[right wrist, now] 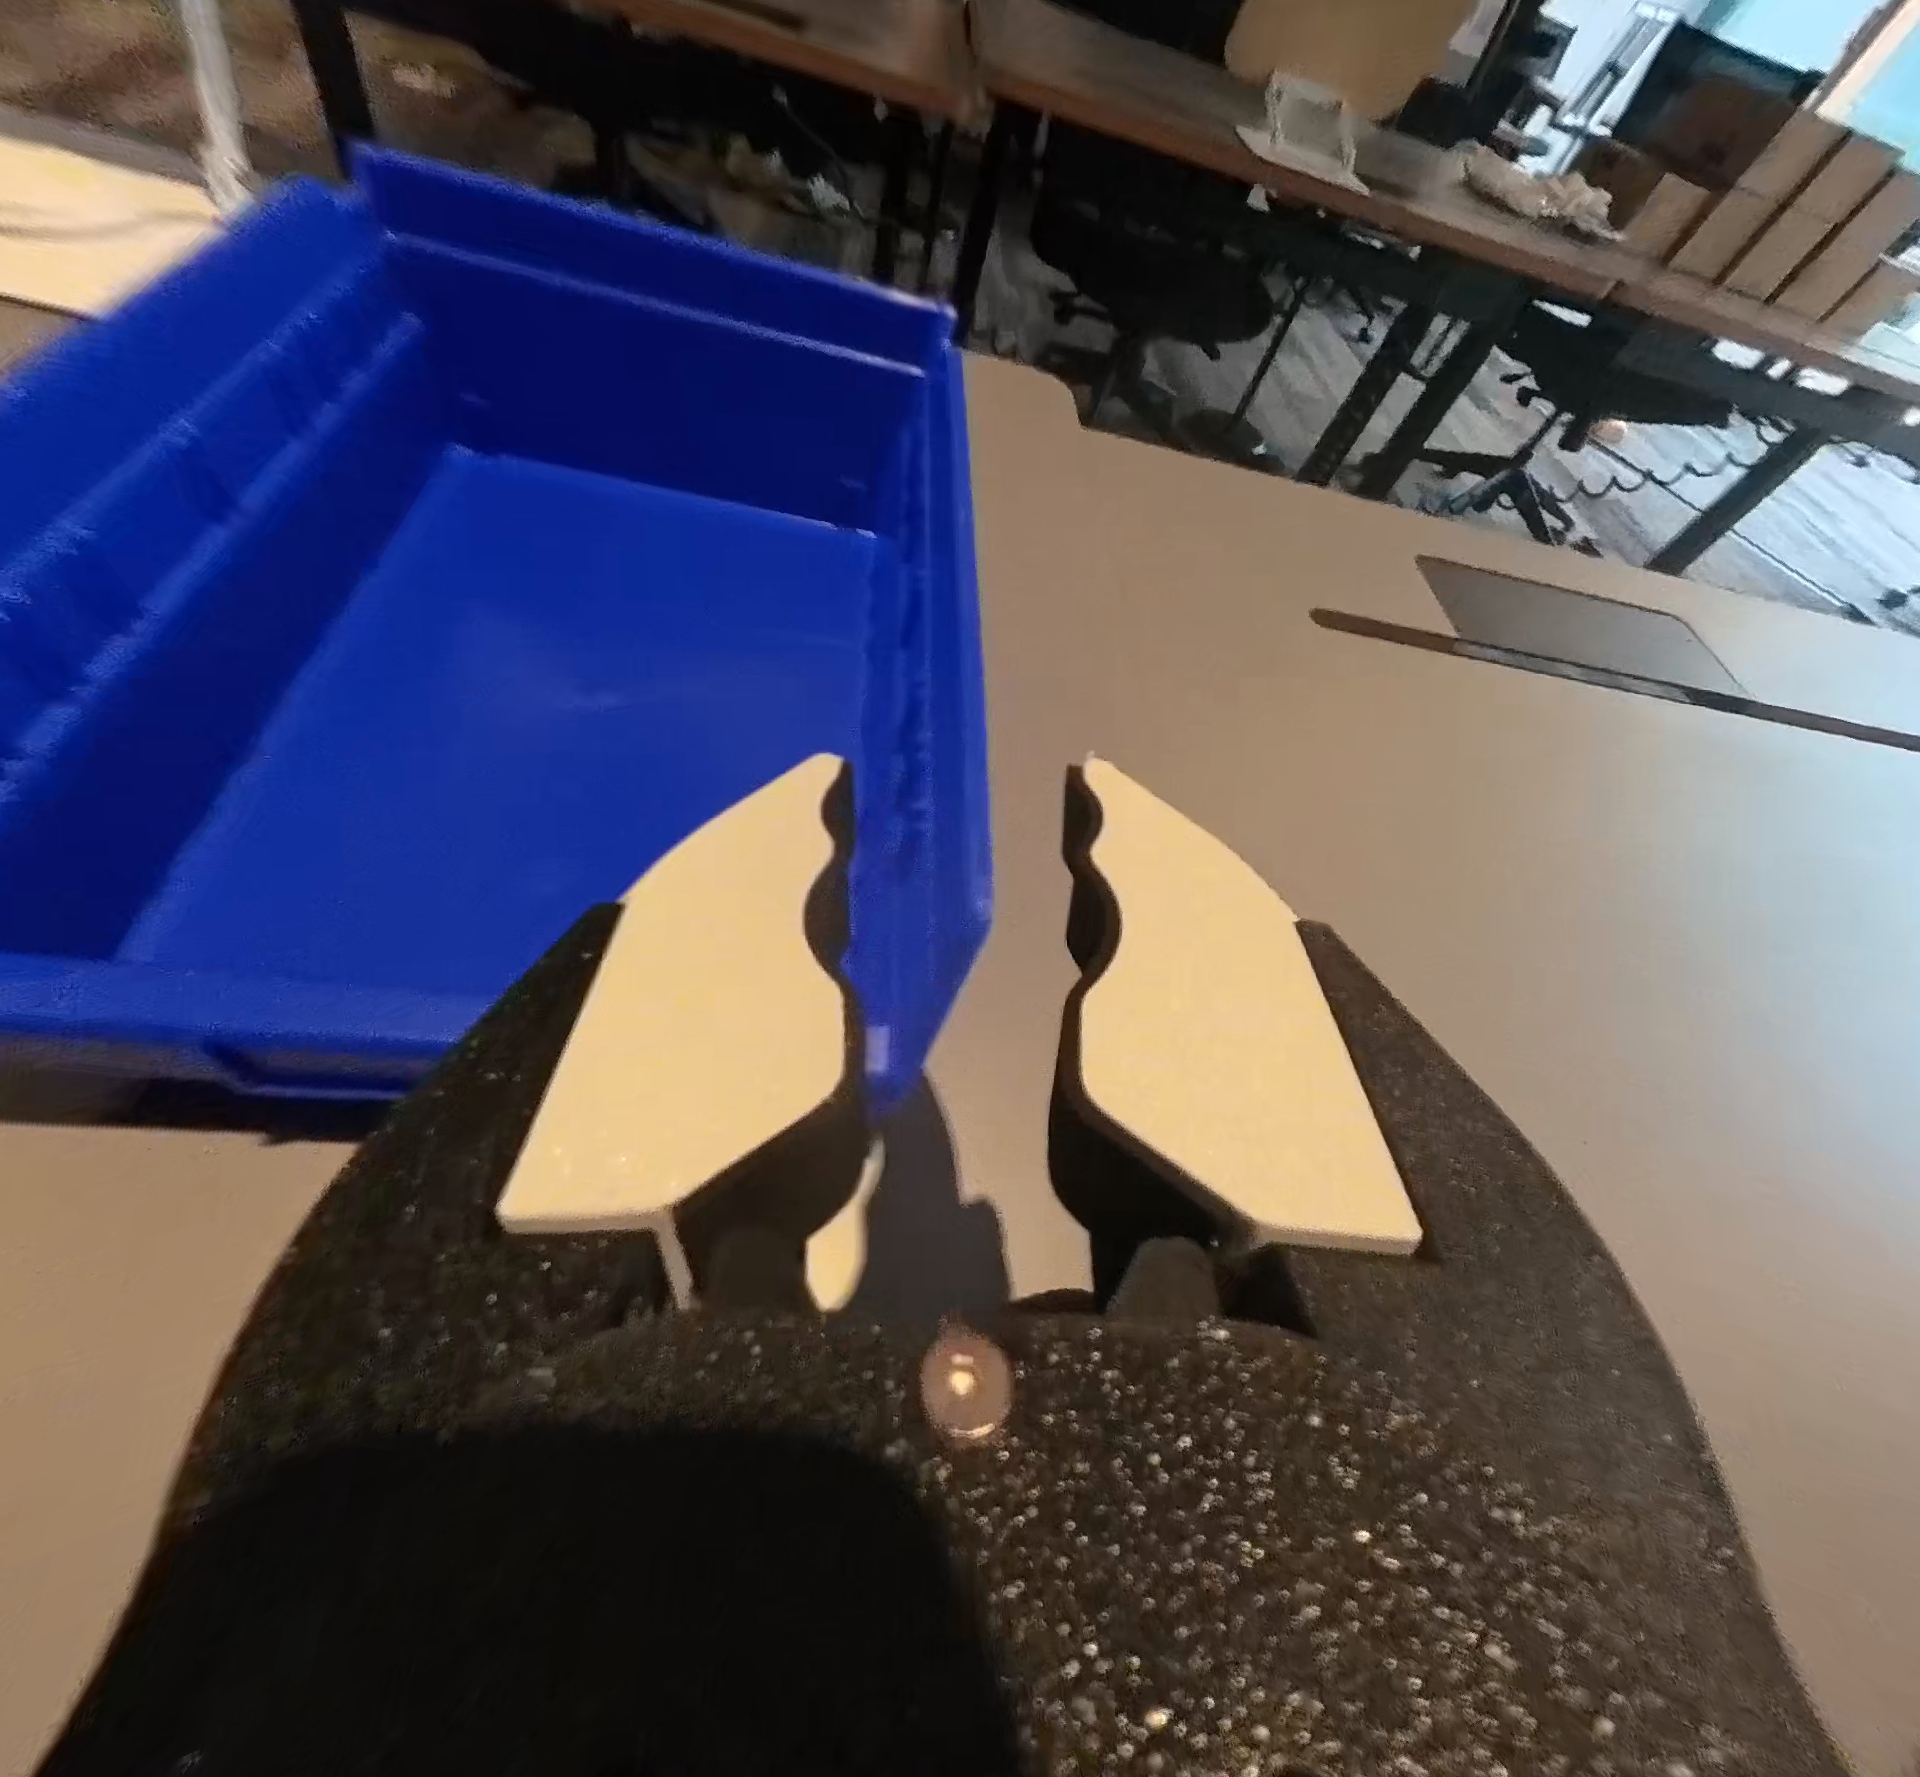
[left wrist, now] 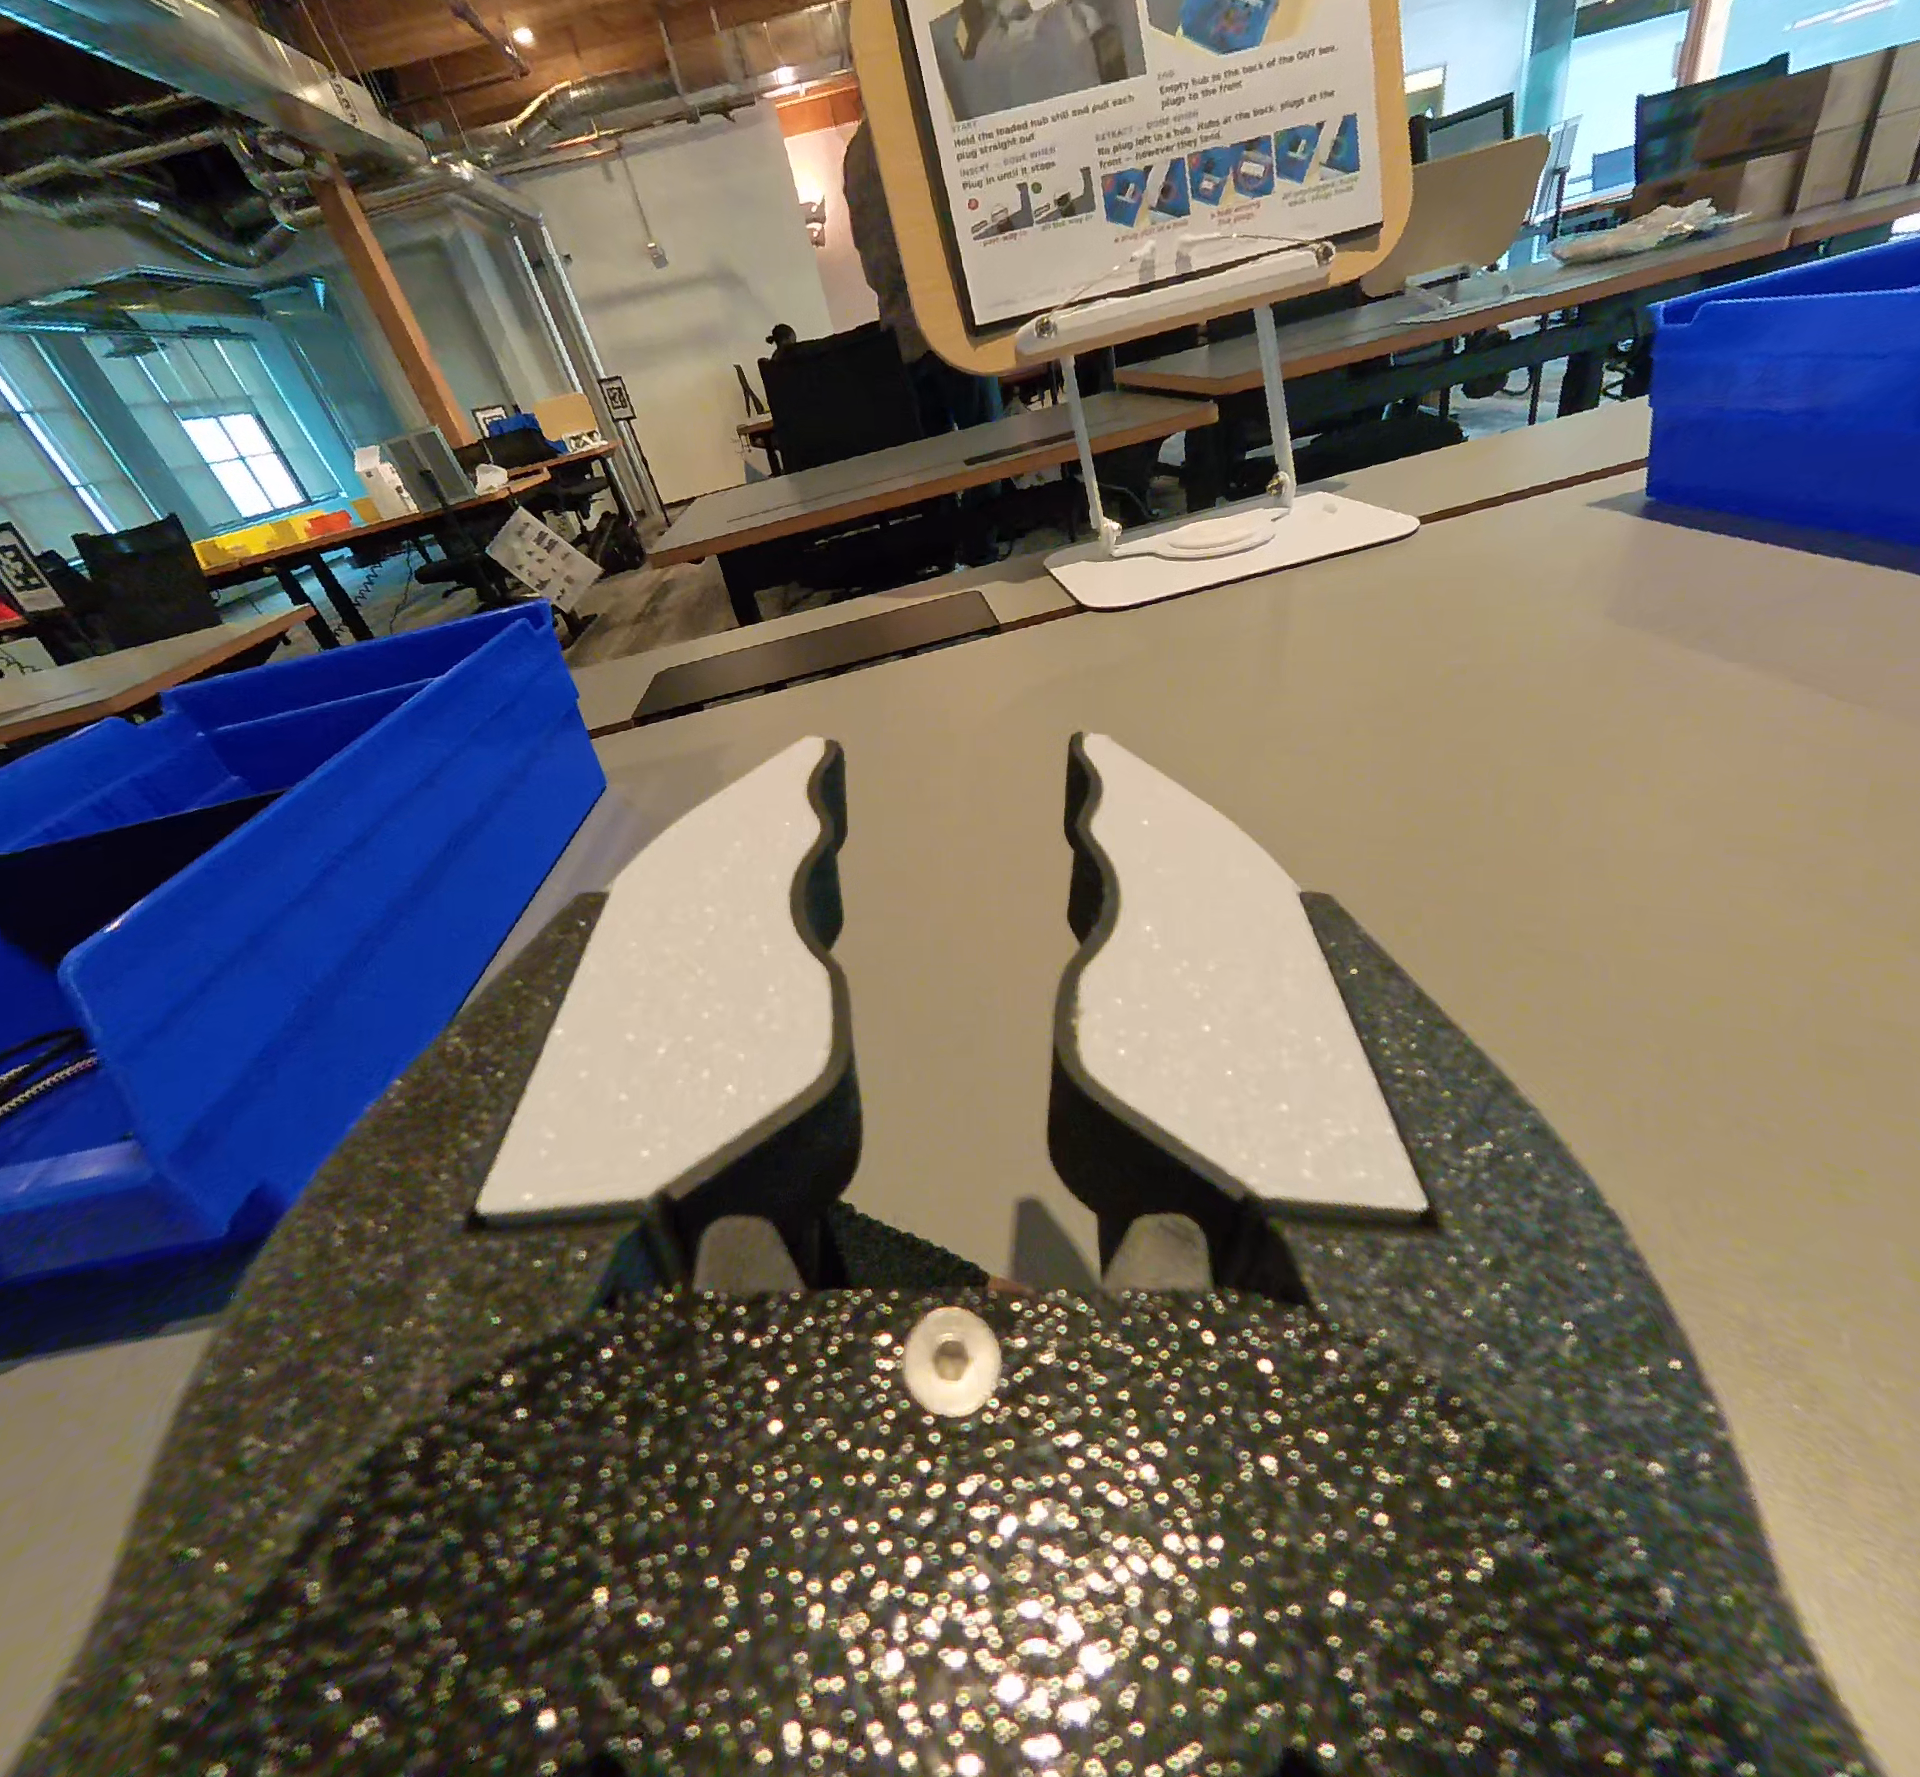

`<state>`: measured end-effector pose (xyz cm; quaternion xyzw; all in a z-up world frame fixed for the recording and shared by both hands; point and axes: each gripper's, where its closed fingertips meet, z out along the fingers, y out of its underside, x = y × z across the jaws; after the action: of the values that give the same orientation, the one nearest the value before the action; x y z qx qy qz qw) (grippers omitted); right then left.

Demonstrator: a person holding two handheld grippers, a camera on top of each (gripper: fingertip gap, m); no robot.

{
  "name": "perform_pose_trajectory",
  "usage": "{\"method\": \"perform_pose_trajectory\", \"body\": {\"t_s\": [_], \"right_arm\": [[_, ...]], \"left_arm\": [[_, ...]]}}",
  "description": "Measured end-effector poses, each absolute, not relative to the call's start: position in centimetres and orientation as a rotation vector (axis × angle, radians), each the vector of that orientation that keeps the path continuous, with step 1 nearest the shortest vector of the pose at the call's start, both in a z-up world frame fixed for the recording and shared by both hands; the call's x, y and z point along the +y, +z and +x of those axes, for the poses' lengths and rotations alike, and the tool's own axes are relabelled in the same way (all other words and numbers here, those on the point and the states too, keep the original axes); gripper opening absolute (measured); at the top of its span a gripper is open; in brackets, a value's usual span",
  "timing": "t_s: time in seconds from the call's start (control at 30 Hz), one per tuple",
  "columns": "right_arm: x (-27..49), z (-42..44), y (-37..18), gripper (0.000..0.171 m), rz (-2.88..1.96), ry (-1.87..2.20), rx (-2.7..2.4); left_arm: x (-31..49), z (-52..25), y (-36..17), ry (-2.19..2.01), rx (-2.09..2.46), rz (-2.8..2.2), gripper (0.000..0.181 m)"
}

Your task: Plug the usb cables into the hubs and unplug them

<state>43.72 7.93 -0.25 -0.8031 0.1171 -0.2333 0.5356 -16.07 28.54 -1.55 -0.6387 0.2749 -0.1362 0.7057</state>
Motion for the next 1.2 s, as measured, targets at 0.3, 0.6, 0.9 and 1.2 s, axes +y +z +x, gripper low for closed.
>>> {"method": "perform_pose_trajectory", "body": {"t_s": [0.3, 0.6, 0.9, 1.2], "right_arm": [[12.2, 26.7, 4.2, 0.061, -1.769, -0.051, 0.038], [18.9, 9.8, 3.4, 0.069, -1.693, 0.194, -0.298], [20.5, 9.5, -2.5, 0.051, -1.601, 0.116, -0.331], [20.4, 11.1, -2.1, 0.052, -1.618, 0.174, -0.312]], "left_arm": [[28.8, -16.3, -1.6, -0.265, 0.589, -1.429, 0.040], [30.0, -17.4, -2.3, -0.242, 0.516, -1.519, 0.039], [29.6, -17.6, -2.3, -0.184, 0.533, -1.501, 0.039], [31.5, -16.0, -3.9, -0.153, 0.639, -1.585, 0.041]]}}
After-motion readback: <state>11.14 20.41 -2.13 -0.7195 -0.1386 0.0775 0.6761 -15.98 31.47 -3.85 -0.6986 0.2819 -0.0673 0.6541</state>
